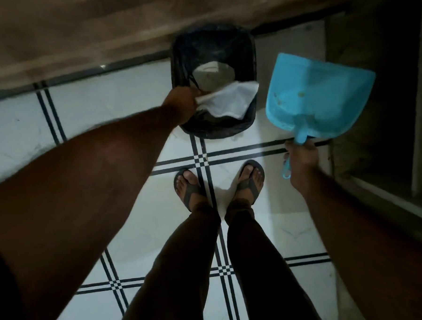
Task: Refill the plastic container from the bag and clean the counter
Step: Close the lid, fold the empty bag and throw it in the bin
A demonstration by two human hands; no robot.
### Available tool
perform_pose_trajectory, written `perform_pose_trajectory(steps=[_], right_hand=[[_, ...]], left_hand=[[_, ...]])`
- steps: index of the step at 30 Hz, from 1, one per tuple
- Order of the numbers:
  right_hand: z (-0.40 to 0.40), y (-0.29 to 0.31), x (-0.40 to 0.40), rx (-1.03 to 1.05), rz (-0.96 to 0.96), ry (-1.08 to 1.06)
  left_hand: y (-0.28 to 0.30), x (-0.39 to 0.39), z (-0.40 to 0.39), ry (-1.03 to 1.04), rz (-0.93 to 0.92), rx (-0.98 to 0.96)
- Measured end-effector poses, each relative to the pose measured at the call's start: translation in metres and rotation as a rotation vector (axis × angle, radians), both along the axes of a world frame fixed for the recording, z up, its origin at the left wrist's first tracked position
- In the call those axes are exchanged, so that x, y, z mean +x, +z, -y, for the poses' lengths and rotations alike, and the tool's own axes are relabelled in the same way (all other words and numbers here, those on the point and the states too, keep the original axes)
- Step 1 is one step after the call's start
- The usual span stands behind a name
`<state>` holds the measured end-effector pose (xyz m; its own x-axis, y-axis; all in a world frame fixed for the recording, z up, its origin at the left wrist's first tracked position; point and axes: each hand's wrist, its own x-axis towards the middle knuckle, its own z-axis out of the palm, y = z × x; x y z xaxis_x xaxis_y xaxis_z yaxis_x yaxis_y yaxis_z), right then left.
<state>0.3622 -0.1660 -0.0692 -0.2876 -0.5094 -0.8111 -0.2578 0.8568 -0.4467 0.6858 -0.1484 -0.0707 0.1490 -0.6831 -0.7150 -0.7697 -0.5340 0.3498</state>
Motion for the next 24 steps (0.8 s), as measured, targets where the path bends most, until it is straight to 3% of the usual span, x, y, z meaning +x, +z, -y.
perform_pose_trajectory(steps=[7, 10, 12, 18, 24], right_hand=[[-0.009, -0.044, 0.003, -0.009, 0.030, -0.042], [-0.015, -0.044, 0.000, 0.016, 0.020, -0.022], [-0.016, -0.040, -0.002, 0.011, 0.021, -0.012], [-0.013, -0.030, 0.003, 0.003, 0.043, -0.015], [-0.008, -0.047, -0.001, -0.024, 0.007, 0.004]], left_hand=[[-0.035, -0.008, 0.014, -0.242, -0.032, -0.050], [-0.033, -0.003, 0.006, -0.155, -0.186, -0.170], [-0.029, 0.001, 0.003, -0.106, -0.155, -0.239], [-0.033, -0.018, 0.035, -0.424, 0.063, 0.042], [-0.067, -0.052, 0.064, -0.292, 0.240, 0.176]])
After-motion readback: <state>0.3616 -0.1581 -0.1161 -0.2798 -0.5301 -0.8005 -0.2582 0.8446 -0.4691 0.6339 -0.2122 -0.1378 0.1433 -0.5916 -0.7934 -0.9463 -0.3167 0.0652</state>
